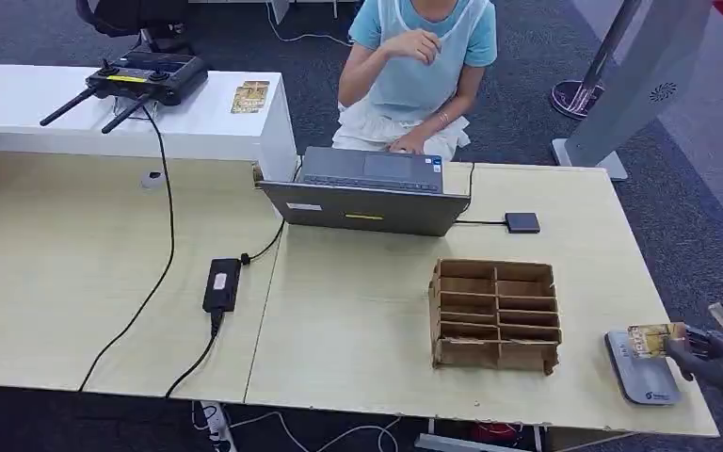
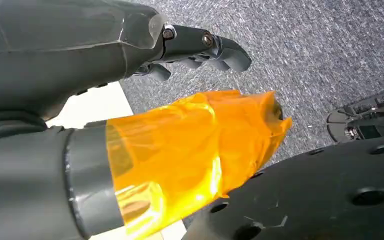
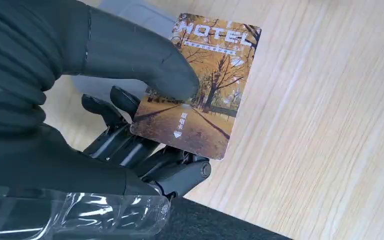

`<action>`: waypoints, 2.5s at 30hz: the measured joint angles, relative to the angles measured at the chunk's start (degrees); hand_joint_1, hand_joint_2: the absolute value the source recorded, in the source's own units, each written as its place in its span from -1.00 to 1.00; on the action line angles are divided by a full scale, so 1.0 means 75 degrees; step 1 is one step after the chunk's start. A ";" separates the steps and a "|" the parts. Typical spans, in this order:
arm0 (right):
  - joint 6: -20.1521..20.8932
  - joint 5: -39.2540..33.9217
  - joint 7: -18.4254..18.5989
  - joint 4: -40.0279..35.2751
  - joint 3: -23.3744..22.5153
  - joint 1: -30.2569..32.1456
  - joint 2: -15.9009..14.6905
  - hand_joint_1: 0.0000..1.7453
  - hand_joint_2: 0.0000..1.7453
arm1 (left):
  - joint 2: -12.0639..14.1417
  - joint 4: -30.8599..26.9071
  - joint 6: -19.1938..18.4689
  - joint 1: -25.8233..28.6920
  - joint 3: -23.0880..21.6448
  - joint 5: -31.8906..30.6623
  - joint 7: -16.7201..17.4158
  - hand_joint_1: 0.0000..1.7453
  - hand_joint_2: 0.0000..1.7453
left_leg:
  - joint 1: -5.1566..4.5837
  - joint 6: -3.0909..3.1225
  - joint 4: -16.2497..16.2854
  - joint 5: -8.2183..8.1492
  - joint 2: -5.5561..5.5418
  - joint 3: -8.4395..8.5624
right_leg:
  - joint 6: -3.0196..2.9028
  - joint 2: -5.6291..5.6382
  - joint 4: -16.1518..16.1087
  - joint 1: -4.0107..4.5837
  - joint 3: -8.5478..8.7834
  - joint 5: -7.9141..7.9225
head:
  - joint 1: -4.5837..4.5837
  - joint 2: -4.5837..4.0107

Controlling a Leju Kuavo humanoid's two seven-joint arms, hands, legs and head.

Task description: Pass the card to the sensor for recognition and then transmit it.

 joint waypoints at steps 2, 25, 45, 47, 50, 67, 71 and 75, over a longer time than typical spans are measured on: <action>-0.0009 0.0021 0.0006 0.0012 0.0000 0.0001 0.0000 1.00 1.00 | 0.0000 0.0000 0.0000 0.0000 -0.0003 0.0000 0.0000 -1.00 -1.00 | 0.0000 0.0000 0.0000 0.0000 0.0000 0.0000 | 0.0000 0.0000 0.0000 0.0000 0.0000 0.0000 | 0.0000 0.0000; -0.0099 0.0510 0.0064 0.0026 -0.0128 0.0012 0.0000 1.00 1.00 | 0.0047 0.0000 -0.0009 0.0000 -0.0143 0.0055 0.0000 -1.00 -1.00 | 0.0000 0.0000 0.0000 0.0000 0.0000 0.0001 | 0.0000 0.0001 0.0000 0.0000 -0.0001 0.0000 | 0.0000 0.0003; -0.0184 0.1335 0.0186 0.0017 -0.0143 0.0020 0.0000 1.00 1.00 | 0.0061 0.0000 -0.0015 -0.0001 -0.0338 0.0210 0.0003 -1.00 -1.00 | 0.0000 0.0000 0.0000 0.0000 0.0000 0.0000 | 0.0000 0.0001 0.0000 0.0000 -0.0001 0.0000 | -0.0003 0.0003; -0.0269 0.1469 0.0230 0.0017 -0.0140 0.0019 0.0000 1.00 1.00 | 0.0061 0.0000 -0.0018 -0.0001 -0.0358 0.0227 0.0003 -1.00 -1.00 | -0.0001 0.0000 0.0000 0.0000 0.0000 0.0000 | 0.0000 0.0001 0.0000 -0.0001 -0.0001 0.0000 | -0.0003 0.0000; -0.0368 0.1664 0.0245 0.0017 -0.0134 0.0016 0.0000 1.00 1.00 | 0.0064 0.0000 -0.0018 -0.0002 -0.0379 0.0271 0.0003 -1.00 -1.00 | 0.0000 0.0000 0.0000 0.0000 0.0000 -0.0001 | 0.0000 0.0001 0.0000 0.0000 -0.0001 0.0000 | -0.0003 0.0000; -0.0414 0.1935 0.0297 0.0020 -0.0122 0.0012 0.0000 1.00 1.00 | 0.0073 0.0000 -0.0021 -0.0003 -0.0507 0.0329 0.0015 -1.00 -1.00 | 0.0000 0.0000 0.0000 0.0000 0.0000 -0.0001 | 0.0000 0.0000 0.0000 0.0000 0.0000 0.0000 | 0.0000 0.0003; -0.0423 0.2002 0.0312 0.0020 -0.0120 0.0011 0.0000 1.00 1.00 | 0.0079 0.0000 -0.0021 -0.0003 -0.0524 0.0338 0.0015 -1.00 -1.00 | 0.0000 0.0000 0.0000 0.0000 0.0000 0.0000 | 0.0000 0.0000 0.0000 0.0000 0.0000 0.0000 | 0.0000 0.0003; -0.0432 0.2101 0.0315 0.0020 -0.0117 0.0010 0.0000 1.00 1.00 | 0.0087 0.0000 -0.0021 -0.0003 -0.0542 0.0358 0.0015 -1.00 -1.00 | -0.0001 0.0000 0.0000 0.0000 0.0000 0.0000 | 0.0000 0.0001 0.0000 0.0000 0.0000 0.0000 | 0.0000 0.0003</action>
